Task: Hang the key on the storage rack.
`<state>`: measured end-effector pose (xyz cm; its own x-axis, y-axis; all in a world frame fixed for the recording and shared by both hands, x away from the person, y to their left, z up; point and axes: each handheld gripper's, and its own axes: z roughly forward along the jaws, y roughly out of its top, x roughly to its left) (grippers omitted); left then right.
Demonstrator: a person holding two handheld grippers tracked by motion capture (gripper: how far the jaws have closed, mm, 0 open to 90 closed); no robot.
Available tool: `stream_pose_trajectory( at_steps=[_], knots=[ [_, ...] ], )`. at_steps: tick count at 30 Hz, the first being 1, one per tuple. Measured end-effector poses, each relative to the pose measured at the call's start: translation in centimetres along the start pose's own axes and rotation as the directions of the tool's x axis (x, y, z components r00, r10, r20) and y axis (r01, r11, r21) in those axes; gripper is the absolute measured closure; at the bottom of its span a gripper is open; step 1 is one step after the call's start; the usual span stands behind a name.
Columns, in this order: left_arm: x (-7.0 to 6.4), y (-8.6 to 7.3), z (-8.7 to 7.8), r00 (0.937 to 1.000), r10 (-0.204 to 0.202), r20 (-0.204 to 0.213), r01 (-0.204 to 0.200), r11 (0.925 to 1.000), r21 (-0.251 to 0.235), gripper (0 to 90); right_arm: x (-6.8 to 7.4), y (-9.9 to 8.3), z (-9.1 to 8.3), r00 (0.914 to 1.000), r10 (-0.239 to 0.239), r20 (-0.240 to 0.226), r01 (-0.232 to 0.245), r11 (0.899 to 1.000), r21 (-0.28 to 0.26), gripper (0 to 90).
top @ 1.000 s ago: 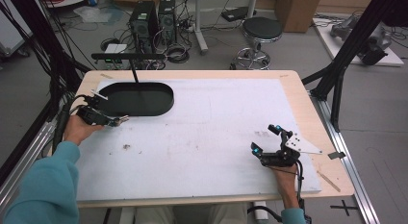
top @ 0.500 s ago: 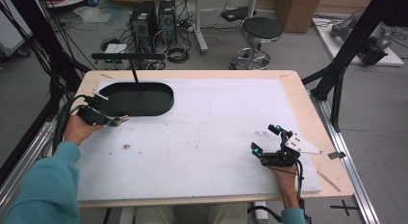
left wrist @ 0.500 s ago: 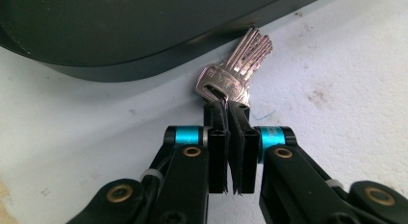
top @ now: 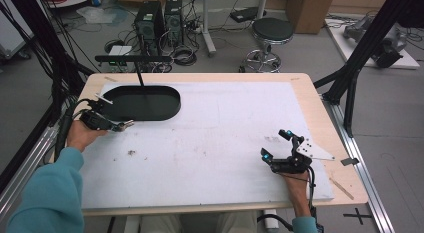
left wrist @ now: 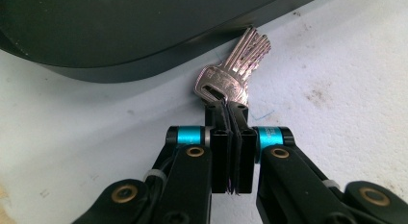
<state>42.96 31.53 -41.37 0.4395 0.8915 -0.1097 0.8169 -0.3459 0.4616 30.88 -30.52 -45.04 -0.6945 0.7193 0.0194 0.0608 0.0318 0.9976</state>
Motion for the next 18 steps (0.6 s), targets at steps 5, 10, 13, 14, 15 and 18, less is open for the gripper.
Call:
stream_pose_trajectory(
  at_steps=[5, 10, 13, 14, 15, 18],
  knots=[
    [-0.1, 0.0, -0.2, 0.9998, 0.020, -0.001, -0.020, 0.9997, -0.011, 88.4, 0.0, 0.0, 0.0, 1.0000, 0.000, -0.001, 0.000, 1.000, 0.000, 0.5],
    [-0.2, -0.1, -1.1, 0.9994, 0.028, 0.022, -0.027, 0.9978, -0.060, 88.5, 0.0, 0.0, 0.0, 1.0000, 0.003, 0.002, -0.003, 1.000, 0.002, 0.5],
    [-0.5, -0.1, -1.9, 0.9978, 0.056, 0.037, -0.052, 0.9947, -0.089, 88.5, 0.0, 0.0, 0.0, 1.0000, -0.001, 0.000, 0.001, 1.000, 0.001, 0.5],
    [-0.6, 0.0, -2.2, 0.9969, 0.070, 0.036, -0.066, 0.9933, -0.095, 88.5, 0.0, 0.0, 0.0, 1.0000, -0.001, 0.000, 0.001, 1.000, 0.001, 0.5],
    [-0.8, 0.2, -2.6, 0.9961, 0.083, 0.030, -0.079, 0.9910, -0.108, 88.5, 0.0, 0.0, 0.0, 1.0000, 0.000, 0.001, 0.000, 1.000, 0.001, 0.5],
    [-1.3, 0.8, -4.2, 0.9923, 0.121, 0.025, -0.116, 0.9813, -0.154, 88.5, 0.0, 0.0, 0.0, 1.0000, 0.000, 0.001, 0.000, 1.000, 0.001, 0.5]
  ],
)
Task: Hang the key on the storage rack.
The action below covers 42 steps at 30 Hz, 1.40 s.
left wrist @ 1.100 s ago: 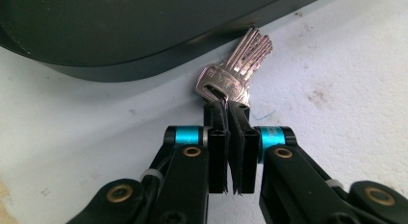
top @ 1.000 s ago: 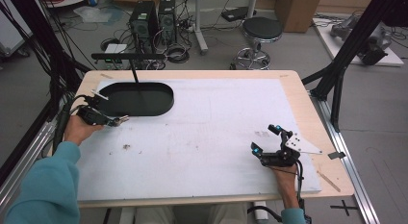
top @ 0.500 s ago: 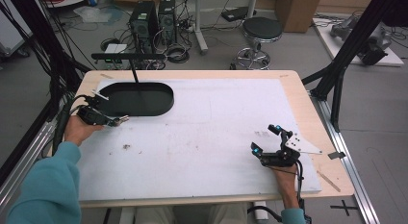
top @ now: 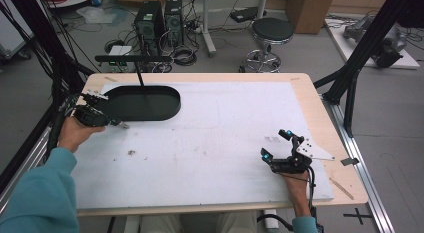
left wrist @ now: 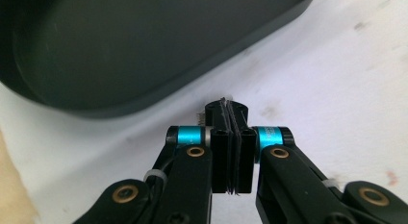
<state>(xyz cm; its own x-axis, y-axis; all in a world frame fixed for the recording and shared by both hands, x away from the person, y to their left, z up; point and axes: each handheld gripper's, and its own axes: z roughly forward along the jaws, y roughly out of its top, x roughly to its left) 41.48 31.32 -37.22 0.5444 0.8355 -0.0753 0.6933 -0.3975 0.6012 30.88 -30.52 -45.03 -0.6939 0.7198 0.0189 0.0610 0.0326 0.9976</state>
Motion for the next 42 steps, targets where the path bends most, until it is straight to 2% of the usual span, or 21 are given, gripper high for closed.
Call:
stream_pose_trajectory(
  at_steps=[4, 6, 10, 17, 25, 29, 32, 35, 39, 42],
  knots=[
    [-0.6, 1.2, -1.8, 0.9995, 0.031, 0.009, -0.031, 0.9979, -0.058, 88.5, 0.0, 0.0, 0.0, 1.0000, 0.002, 0.001, -0.002, 1.000, 0.000, 0.5],
    [-0.9, 1.8, -2.8, 0.9989, 0.047, 0.000, -0.046, 0.9952, -0.086, 88.4, 0.0, 0.0, 0.0, 1.0000, 0.002, 0.001, -0.002, 1.000, 0.000, 0.5],
    [-1.3, 3.2, -4.3, 0.9984, 0.055, 0.015, -0.052, 0.9863, -0.156, 88.4, 0.0, 0.0, 0.0, 1.0000, 0.002, 0.001, -0.002, 1.000, 0.000, 0.5],
    [-2.2, 5.9, -5.9, 0.9934, 0.113, 0.023, -0.106, 0.9755, -0.193, 88.4, 0.0, 0.0, 0.0, 1.0000, 0.001, 0.000, -0.001, 1.000, 0.001, 0.5],
    [-2.7, 9.3, -7.4, 0.9853, 0.170, 0.015, -0.163, 0.9644, -0.208, 88.3, 0.0, 0.0, 0.0, 1.0000, 0.004, -0.001, -0.004, 1.000, 0.002, 0.5],
    [-2.9, 10.9, -7.6, 0.9793, 0.201, 0.026, -0.190, 0.9570, -0.219, 88.3, 0.0, 0.0, 0.0, 1.0000, 0.006, -0.003, -0.006, 1.000, 0.002, 0.5],
    [-3.0, 11.8, -7.4, 0.9747, 0.223, 0.018, -0.213, 0.9503, -0.227, 88.3, 0.0, 0.0, 0.0, 1.0000, 0.005, -0.002, -0.005, 1.000, 0.002, 0.5],
    [-3.1, 12.5, -7.0, 0.9686, 0.248, 0.013, -0.237, 0.9384, -0.251, 88.3, 0.0, 0.0, 0.0, 1.0000, 0.007, -0.003, -0.007, 1.000, 0.003, 0.5],
    [-3.2, 13.3, -6.3, 0.9685, 0.249, 0.001, -0.241, 0.9371, -0.253, 88.4, 0.0, 0.0, 0.0, 1.0000, 0.006, -0.003, -0.006, 1.000, 0.002, 0.5],
    [-3.0, 13.9, -5.7, 0.9721, 0.234, -0.011, -0.229, 0.9376, -0.262, 88.3, 0.0, 0.0, 0.0, 1.0000, 0.007, -0.003, -0.007, 1.000, 0.002, 0.5]
  ],
)
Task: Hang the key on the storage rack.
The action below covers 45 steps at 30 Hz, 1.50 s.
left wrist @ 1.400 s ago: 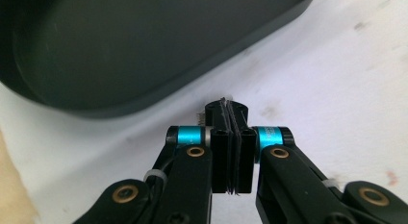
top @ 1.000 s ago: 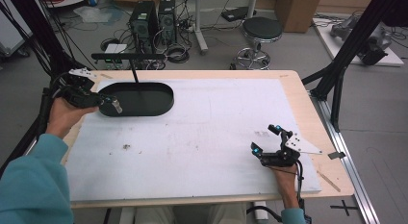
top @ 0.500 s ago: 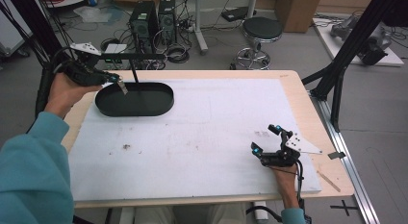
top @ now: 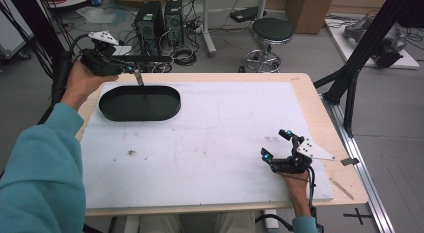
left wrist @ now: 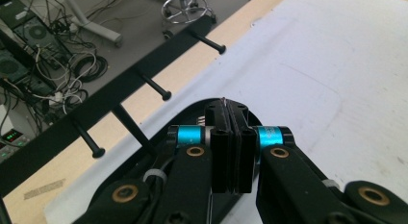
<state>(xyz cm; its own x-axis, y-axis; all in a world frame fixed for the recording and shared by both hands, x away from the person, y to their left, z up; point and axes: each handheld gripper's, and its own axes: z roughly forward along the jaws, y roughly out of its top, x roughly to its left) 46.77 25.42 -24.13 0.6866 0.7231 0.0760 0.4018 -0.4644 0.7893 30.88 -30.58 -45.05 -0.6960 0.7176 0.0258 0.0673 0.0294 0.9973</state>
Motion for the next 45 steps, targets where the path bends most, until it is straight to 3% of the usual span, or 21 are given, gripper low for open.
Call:
stream_pose_trajectory(
  at_steps=[12, 18, 45],
  knots=[
    [0.7, 0.1, 2.7, 0.9991, -0.036, -0.023, 0.036, 0.9993, 0.007, 88.3, 0.0, 0.0, 0.0, 1.0000, 0.001, 0.000, -0.001, 1.000, 0.000, 0.5],
    [1.1, -0.1, 3.5, 0.9966, -0.058, -0.058, 0.059, 0.9981, 0.017, 88.3, 0.0, 0.0, 0.0, 1.0000, 0.000, 0.001, 0.000, 1.000, 0.001, 0.5],
    [1.8, -0.5, 5.1, 0.9901, -0.098, -0.100, 0.101, 0.9946, 0.025, 88.3, 0.0, 0.0, 0.0, 1.0000, 0.001, 0.000, -0.001, 1.000, 0.002, 0.5]
  ],
)
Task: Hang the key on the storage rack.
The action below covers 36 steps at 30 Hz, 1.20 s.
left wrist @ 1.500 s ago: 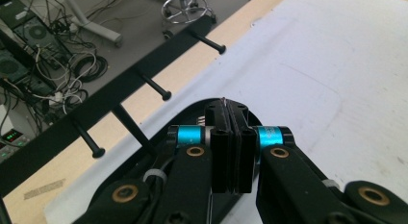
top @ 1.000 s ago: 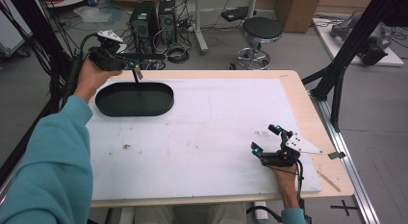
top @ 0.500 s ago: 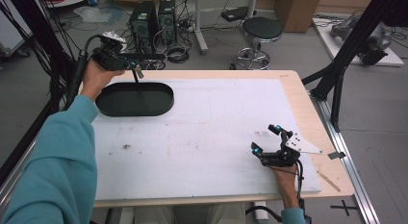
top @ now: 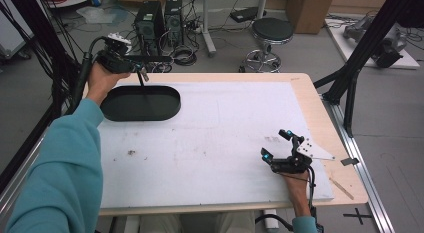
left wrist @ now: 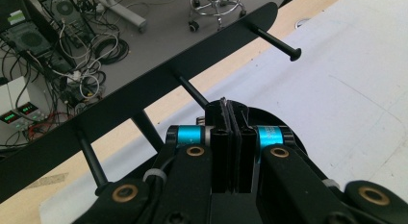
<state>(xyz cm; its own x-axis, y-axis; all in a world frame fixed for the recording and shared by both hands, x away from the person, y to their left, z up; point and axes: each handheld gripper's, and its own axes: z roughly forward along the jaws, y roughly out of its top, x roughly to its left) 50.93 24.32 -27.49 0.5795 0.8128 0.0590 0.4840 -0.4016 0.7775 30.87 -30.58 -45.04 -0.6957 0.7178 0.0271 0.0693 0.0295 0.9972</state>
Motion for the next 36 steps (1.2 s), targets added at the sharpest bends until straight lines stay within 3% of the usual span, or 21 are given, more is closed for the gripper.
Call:
stream_pose_trajectory(
  at_steps=[13, 16, 22, 26, 30, 36],
  knots=[
    [0.4, -0.4, 0.0, 0.9998, -0.020, -0.006, 0.020, 0.9997, -0.016, 88.3, 0.0, 0.0, 0.0, 1.0000, 0.001, 0.000, -0.001, 1.000, 0.000, 0.5],
    [0.4, -0.4, 0.0, 0.9999, -0.009, -0.012, 0.009, 0.9998, -0.018, 88.3, 0.0, 0.0, 0.0, 1.0000, 0.000, 0.000, 0.000, 1.000, 0.000, 0.5],
    [0.6, -0.2, -0.2, 0.9998, -0.004, -0.021, 0.003, 0.9984, -0.057, 88.2, 0.0, 0.0, 0.0, 1.0000, 0.000, 0.000, 0.000, 1.000, 0.000, 0.5],
    [0.9, -0.3, -0.1, 0.9982, 0.005, -0.060, -0.009, 0.9982, -0.059, 90.0, 0.0, 0.0, 0.0, 1.0000, 0.000, 0.000, 0.000, 1.000, -0.001, 0.5],
    [1.6, -0.5, -0.6, 0.9970, -0.020, -0.075, 0.014, 0.9964, -0.083, 90.0, 0.0, 0.0, 0.0, 1.0000, -0.001, 0.000, 0.001, 1.000, -0.001, 0.5],
    [1.7, -0.7, -1.7, 0.9964, -0.008, -0.085, -0.001, 0.9941, -0.109, 89.8, 0.0, 0.0, 0.0, 1.0000, 0.000, 0.001, 0.000, 1.000, -0.001, 0.5]
  ],
)
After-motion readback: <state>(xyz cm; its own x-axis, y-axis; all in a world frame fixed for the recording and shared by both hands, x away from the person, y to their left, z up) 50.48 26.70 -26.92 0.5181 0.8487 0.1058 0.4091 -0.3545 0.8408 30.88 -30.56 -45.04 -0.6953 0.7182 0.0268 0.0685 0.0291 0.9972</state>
